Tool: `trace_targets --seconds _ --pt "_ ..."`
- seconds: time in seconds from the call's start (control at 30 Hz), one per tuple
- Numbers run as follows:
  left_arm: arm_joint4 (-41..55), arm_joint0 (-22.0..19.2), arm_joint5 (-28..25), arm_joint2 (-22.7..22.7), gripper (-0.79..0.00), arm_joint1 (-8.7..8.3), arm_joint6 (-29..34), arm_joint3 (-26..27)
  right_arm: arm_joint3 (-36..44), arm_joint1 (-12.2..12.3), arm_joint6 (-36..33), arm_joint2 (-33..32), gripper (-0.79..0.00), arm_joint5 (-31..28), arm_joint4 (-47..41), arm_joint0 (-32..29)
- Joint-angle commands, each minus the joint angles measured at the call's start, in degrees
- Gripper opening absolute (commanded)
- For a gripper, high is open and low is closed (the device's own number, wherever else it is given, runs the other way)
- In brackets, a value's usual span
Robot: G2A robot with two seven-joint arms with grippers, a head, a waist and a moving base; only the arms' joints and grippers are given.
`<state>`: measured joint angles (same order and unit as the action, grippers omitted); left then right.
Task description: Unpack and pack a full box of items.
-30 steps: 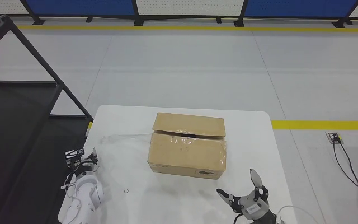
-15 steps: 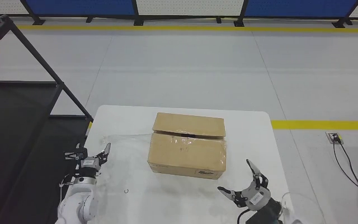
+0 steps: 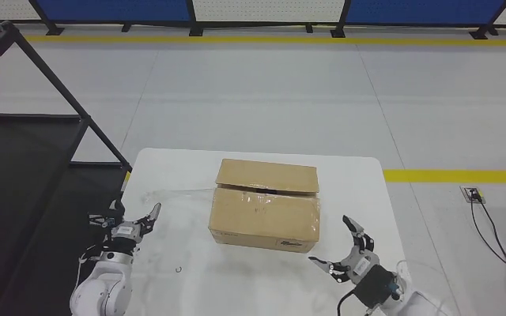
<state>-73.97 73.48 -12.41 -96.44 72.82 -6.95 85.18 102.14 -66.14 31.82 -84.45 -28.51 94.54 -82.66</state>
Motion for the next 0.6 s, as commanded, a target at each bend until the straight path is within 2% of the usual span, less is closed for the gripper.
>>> trace_targets --seconds 0.0,0.13,0.23,0.3,0.33,0.4,0.57 --pt "2.2 -0.7 -2.3 0.1 0.0 -0.09 1.9 0.6 -3.5 -0.2 -2.8 0.3 0.0 -2.6 -6.2 2.8" --pt "5.4 -1.3 -7.7 -0.3 0.0 -0.44 4.2 2.3 -11.4 -0.3 -9.3 0.2 0.0 -9.7 -17.5 9.1" --pt "6.6 -1.1 -12.6 -0.8 0.0 -0.86 5.0 3.7 -18.5 -0.4 -14.7 0.5 0.0 -17.7 -30.8 13.7" --pt "8.5 -0.7 -17.1 -1.0 0.0 -1.14 5.7 4.3 -23.0 -0.3 -20.3 0.8 0.0 -22.7 -39.0 16.7" --pt "10.2 -0.4 -19.9 -1.3 0.0 -1.33 7.1 4.4 -24.6 -0.2 -23.7 0.8 0.0 -23.2 -41.4 18.1" --pt "12.0 -0.3 -23.1 -2.5 0.0 -1.77 10.4 5.1 -24.6 -0.2 -23.7 0.8 0.0 -23.2 -41.4 18.1" --pt "12.0 -0.3 -23.1 -2.5 0.0 -1.77 10.4 5.1 -24.6 -0.2 -23.7 0.8 0.0 -23.2 -41.4 18.1"
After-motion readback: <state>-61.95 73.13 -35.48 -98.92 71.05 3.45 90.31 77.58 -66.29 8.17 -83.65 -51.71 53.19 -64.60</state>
